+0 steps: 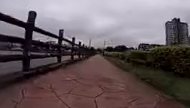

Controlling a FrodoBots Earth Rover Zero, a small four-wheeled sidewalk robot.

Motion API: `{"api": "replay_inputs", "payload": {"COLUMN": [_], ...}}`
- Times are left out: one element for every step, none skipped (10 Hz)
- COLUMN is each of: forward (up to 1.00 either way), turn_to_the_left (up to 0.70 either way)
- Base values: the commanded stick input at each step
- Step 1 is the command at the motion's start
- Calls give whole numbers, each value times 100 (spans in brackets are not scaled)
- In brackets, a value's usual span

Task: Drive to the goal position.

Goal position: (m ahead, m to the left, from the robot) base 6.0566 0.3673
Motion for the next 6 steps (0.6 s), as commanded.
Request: {"api": "replay_inputs", "payload": {"forward": [100,100,100,100,100,100], "turn_to_the_left": [0,0,0,0,0,0]}}
